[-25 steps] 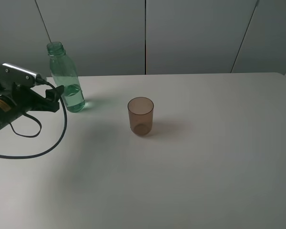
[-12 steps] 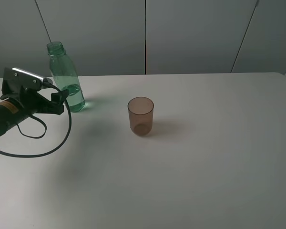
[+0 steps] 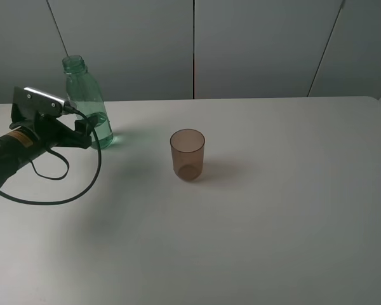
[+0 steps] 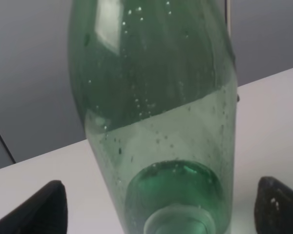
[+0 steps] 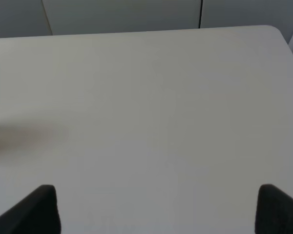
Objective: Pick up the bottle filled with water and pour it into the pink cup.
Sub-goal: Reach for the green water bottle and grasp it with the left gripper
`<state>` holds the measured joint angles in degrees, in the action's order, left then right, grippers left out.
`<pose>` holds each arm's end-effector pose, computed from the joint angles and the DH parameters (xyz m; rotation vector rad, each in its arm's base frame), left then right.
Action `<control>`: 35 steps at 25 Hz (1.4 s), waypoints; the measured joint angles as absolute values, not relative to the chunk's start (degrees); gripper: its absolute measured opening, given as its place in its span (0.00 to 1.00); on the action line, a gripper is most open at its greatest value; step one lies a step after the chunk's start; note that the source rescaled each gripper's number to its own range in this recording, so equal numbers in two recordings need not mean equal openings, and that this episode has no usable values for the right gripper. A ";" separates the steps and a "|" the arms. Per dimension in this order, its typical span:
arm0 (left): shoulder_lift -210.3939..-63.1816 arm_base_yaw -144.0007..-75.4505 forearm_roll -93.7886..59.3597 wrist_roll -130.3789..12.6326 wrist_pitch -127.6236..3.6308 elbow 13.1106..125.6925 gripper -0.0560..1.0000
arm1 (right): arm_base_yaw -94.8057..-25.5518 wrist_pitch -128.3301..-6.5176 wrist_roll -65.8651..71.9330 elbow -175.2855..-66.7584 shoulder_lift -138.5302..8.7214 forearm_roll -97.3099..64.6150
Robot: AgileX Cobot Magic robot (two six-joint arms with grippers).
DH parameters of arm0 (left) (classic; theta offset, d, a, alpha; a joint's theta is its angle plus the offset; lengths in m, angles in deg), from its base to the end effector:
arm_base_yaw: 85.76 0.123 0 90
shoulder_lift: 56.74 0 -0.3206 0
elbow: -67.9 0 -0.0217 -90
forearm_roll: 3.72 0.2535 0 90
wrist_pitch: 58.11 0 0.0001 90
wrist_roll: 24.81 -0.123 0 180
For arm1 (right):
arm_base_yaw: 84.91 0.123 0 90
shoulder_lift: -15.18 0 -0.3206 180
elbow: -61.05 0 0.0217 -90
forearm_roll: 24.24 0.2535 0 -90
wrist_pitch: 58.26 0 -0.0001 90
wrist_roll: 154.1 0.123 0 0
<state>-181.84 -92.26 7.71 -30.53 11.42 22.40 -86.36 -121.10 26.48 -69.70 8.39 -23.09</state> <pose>0.3607 -0.0641 0.1147 0.3832 1.7267 -0.1240 -0.0125 0.0025 0.2610 0.0353 2.0744 0.0148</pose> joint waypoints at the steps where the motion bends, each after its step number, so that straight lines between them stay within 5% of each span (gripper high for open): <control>1: -182.27 -92.26 7.71 -30.53 11.42 22.74 0.96 | -86.36 -121.10 26.48 -69.70 8.39 -23.09; 35: -190.20 -94.17 8.38 -29.97 11.42 32.79 0.96 | -86.36 -121.10 26.48 -69.70 8.39 -23.09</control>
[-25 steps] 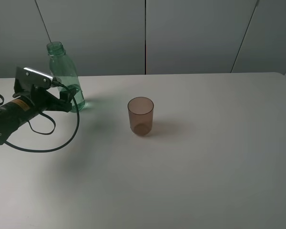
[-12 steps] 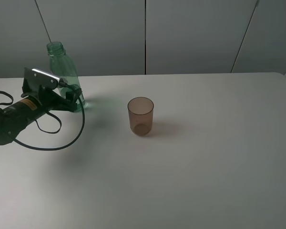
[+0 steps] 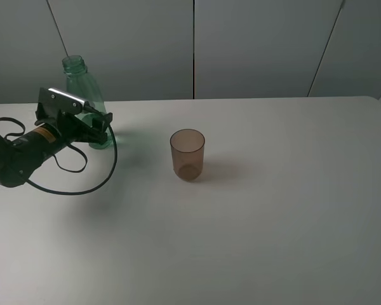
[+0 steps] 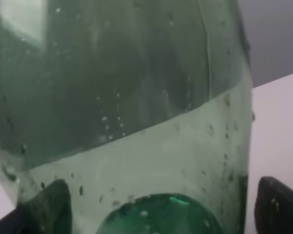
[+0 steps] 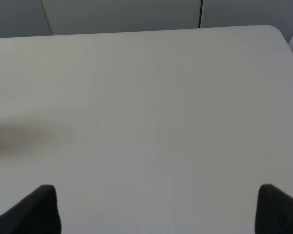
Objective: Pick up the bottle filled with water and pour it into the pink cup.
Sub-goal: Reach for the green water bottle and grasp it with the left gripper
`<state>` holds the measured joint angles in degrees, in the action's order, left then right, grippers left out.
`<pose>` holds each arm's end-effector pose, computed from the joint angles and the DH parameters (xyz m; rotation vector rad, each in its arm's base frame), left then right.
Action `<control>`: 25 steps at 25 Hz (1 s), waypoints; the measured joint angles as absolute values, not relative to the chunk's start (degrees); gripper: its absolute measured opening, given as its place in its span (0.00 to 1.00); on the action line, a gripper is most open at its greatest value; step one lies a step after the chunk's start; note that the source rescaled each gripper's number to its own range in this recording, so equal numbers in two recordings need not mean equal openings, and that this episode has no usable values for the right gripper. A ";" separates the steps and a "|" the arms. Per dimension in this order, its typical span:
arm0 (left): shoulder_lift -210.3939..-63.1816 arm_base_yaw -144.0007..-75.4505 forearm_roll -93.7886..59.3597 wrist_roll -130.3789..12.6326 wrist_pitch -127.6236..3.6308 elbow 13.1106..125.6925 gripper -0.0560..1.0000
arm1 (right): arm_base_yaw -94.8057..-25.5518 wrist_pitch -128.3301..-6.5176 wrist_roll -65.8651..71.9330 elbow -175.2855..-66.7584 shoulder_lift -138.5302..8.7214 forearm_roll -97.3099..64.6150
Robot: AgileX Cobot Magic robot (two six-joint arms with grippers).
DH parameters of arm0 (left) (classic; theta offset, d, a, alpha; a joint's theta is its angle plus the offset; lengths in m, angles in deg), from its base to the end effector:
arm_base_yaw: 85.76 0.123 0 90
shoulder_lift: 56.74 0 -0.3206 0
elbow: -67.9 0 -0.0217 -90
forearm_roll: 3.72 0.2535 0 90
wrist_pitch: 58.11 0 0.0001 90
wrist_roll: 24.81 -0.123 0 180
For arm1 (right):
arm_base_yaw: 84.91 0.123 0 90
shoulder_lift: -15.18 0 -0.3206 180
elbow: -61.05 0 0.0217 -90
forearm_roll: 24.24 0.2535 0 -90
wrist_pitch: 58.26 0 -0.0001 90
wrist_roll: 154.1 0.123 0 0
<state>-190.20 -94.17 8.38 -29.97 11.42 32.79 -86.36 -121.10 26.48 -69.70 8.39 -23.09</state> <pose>0.4030 -0.0840 0.0916 0.4119 1.6858 -0.1582 -0.0125 0.0025 0.2610 0.0353 2.0744 0.0148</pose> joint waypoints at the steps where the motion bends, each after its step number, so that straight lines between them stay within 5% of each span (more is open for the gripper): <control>1: -190.44 -94.26 8.44 -29.97 11.42 33.23 0.96 | -86.36 -121.10 26.48 -69.70 8.39 -23.09; 25: -193.59 -94.26 9.03 -29.97 11.40 35.92 0.96 | -86.36 -121.10 26.48 -69.70 8.39 -23.09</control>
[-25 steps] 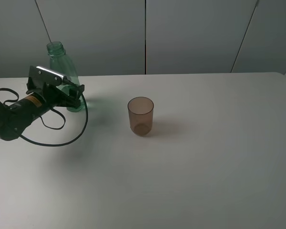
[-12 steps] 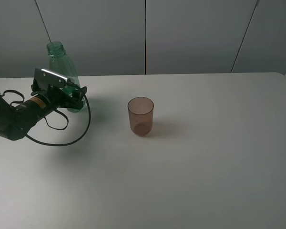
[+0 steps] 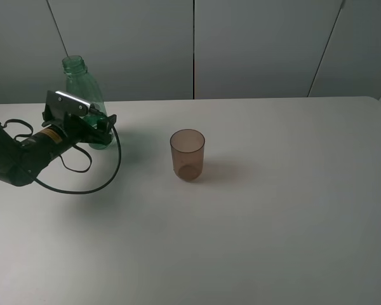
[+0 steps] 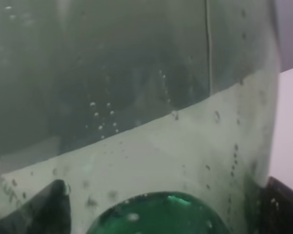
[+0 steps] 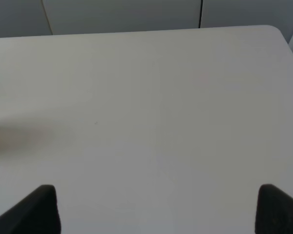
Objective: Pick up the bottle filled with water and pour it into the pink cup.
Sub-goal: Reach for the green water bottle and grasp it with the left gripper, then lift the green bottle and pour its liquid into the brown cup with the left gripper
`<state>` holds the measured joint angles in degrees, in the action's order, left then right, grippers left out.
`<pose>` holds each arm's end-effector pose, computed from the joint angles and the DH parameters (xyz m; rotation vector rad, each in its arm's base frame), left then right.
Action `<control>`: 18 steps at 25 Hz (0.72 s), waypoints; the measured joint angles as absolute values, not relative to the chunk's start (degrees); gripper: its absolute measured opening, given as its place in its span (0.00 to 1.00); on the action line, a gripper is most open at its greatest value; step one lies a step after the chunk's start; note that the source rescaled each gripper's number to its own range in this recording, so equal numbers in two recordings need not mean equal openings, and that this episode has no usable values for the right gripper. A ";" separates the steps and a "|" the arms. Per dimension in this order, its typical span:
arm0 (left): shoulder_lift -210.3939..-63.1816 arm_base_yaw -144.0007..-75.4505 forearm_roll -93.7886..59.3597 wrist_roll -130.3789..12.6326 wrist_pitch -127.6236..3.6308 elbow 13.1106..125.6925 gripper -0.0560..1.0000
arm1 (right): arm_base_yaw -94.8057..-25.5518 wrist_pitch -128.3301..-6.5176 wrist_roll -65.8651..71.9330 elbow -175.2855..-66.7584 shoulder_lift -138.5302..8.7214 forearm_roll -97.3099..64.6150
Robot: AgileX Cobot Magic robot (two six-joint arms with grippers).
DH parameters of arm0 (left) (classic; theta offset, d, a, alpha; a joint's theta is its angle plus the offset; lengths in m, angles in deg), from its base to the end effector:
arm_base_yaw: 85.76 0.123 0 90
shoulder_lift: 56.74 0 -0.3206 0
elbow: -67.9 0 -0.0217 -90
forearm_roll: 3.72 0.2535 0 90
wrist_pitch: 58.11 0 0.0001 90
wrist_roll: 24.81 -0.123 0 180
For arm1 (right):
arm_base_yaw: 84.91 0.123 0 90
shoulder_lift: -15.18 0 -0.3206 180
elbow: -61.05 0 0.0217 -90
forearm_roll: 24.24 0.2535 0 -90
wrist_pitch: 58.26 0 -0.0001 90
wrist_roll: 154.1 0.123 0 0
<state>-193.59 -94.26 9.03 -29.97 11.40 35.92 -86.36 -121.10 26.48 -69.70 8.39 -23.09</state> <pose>0.4145 -0.0876 0.0772 0.4248 1.6882 -0.1661 -0.0125 0.0025 0.2610 0.0353 2.0744 0.0148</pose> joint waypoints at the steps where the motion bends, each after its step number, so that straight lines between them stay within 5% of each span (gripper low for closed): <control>1: -193.59 -94.26 9.03 -29.97 11.40 35.92 0.96 | -86.36 -121.10 26.48 -69.70 8.39 -23.09; 5: -193.59 -94.26 9.03 -29.97 11.40 35.92 0.90 | -86.36 -121.10 26.48 -69.70 8.39 -23.09; 7: -193.59 -94.26 8.91 -29.97 11.40 35.92 0.49 | -86.36 -121.10 26.48 -69.70 8.39 -23.09; 8: -193.59 -94.26 8.75 -29.70 11.40 35.92 0.13 | -86.36 -121.10 26.48 -69.70 8.39 -23.09; 18: -193.59 -94.26 8.98 -29.70 11.40 35.92 0.10 | -86.36 -121.10 26.48 -69.70 8.39 -23.09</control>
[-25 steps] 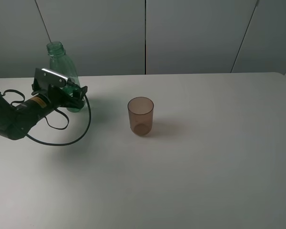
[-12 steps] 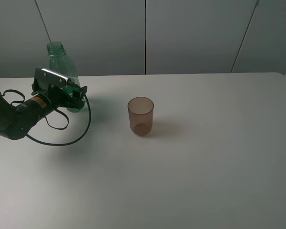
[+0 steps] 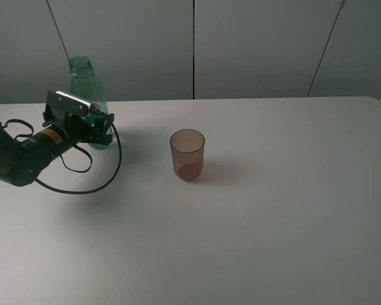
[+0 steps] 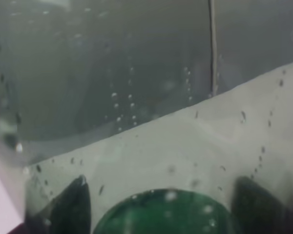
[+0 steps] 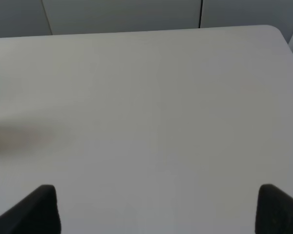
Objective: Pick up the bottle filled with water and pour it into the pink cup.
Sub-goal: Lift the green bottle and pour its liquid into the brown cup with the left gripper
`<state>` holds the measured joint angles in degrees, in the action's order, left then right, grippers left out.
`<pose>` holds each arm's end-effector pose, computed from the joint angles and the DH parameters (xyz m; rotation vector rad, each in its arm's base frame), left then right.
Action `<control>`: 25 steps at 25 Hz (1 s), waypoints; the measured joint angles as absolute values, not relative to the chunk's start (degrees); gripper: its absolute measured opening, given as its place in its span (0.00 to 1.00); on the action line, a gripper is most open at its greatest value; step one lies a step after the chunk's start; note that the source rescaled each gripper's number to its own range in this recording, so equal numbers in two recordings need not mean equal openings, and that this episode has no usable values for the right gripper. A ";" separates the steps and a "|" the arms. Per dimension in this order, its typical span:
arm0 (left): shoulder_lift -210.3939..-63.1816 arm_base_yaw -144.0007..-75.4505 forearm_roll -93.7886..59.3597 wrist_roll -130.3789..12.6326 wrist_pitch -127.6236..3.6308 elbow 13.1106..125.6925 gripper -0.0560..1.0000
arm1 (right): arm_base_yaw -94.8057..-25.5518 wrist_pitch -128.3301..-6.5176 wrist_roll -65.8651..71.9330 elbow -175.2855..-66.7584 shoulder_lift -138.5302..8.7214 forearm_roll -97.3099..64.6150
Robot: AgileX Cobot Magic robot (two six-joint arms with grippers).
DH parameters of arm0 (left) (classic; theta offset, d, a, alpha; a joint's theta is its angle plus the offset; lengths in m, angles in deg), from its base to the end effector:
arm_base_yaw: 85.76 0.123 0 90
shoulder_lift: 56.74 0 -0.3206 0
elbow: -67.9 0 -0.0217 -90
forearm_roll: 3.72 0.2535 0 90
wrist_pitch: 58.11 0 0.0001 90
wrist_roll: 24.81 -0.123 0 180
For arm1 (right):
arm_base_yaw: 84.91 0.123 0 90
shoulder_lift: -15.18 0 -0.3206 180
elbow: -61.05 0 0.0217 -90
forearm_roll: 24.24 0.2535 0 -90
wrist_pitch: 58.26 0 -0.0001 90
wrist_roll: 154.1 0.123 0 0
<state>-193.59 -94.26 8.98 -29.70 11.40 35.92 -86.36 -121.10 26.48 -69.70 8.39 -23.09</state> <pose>0.4145 -0.0876 0.0772 0.4200 1.6895 -0.1690 -0.0125 0.0025 0.2610 0.0353 2.0744 0.0148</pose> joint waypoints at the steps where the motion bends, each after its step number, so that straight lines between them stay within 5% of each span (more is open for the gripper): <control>1: -193.59 -94.26 8.98 -29.70 11.29 36.01 0.10 | -86.36 -121.10 26.48 -69.70 8.39 -23.09; 25: -192.39 -94.26 38.32 -30.89 0.85 66.24 0.09 | -86.36 -121.10 26.48 -69.70 8.39 -23.09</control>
<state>-192.39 -94.26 38.32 -30.89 0.85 66.24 -86.36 -121.10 26.48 -69.70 8.39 -23.09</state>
